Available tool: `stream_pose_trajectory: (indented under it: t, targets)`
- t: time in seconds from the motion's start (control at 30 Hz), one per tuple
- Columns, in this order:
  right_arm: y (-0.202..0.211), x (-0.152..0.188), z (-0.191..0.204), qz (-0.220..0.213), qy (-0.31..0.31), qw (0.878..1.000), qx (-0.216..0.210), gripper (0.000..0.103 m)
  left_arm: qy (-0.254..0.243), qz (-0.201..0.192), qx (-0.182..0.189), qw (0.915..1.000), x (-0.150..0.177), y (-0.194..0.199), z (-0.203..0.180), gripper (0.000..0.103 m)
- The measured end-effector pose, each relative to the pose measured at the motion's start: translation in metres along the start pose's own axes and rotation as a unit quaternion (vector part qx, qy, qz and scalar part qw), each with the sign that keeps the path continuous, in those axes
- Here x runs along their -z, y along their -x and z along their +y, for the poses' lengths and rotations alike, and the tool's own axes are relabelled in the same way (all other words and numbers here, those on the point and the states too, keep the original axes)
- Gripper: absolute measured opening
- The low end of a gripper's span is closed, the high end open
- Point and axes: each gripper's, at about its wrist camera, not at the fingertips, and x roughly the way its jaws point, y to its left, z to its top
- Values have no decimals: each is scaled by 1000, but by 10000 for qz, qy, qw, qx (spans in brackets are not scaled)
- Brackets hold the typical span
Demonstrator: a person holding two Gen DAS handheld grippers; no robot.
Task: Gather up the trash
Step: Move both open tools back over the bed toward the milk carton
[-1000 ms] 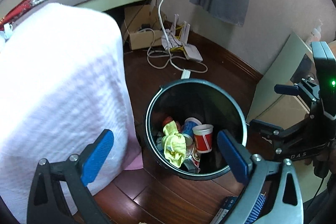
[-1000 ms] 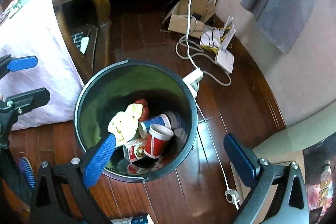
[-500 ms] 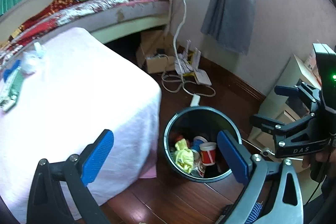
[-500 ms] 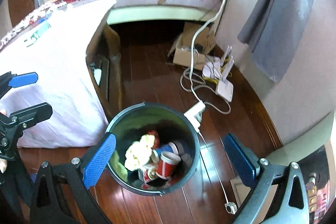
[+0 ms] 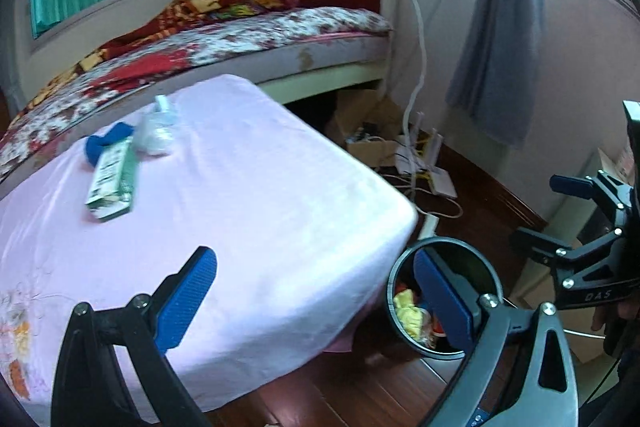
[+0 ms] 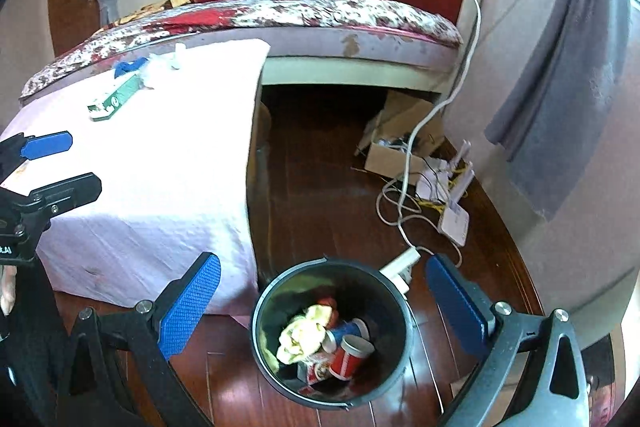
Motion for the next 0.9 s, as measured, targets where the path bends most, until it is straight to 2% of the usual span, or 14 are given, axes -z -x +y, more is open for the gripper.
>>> stream_pose_trajectory:
  t: [0.33, 0.67, 0.9]
  targets:
    - [-23, -37, 59, -120, 325, 9981, -503, 103, 436, -64, -519, 9977, 3, 6, 65, 100]
    - [-60, -65, 119, -28, 578, 9946, -866, 103, 954, 38, -1117, 9891, 15, 5, 145, 100]
    - [-87, -85, 147, 13, 595, 9933, -989, 103, 1254, 107, -1305, 9834, 14, -12, 191, 100]
